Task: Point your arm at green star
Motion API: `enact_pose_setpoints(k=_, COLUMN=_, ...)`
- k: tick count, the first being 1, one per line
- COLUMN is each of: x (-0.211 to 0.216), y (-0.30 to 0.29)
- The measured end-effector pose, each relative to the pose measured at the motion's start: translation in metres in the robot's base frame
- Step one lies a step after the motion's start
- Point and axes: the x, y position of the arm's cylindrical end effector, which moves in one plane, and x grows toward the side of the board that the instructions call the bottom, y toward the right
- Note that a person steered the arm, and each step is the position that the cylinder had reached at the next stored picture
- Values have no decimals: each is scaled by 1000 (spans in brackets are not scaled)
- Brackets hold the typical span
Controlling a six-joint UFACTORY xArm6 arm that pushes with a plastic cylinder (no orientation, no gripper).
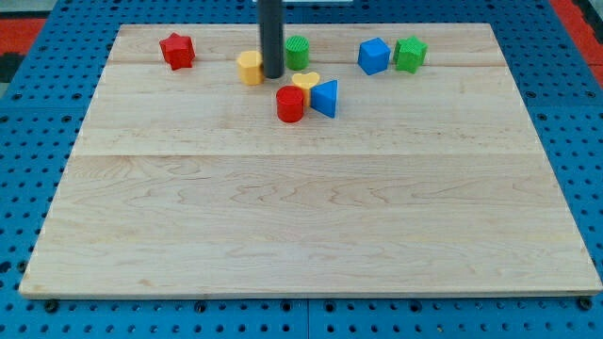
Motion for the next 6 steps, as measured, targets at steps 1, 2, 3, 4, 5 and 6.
enact_pose_setpoints(k=1, x=-31, y=-9)
enact_pose_setpoints(k=2, x=-54, y=43)
enact_pose_setpoints(k=3, x=-46, y=104)
enact_pose_setpoints(k=4, x=-63, y=97)
enact_pose_setpoints(k=5, x=-98, y=164)
enact_pose_setpoints(k=6, x=-80, y=199)
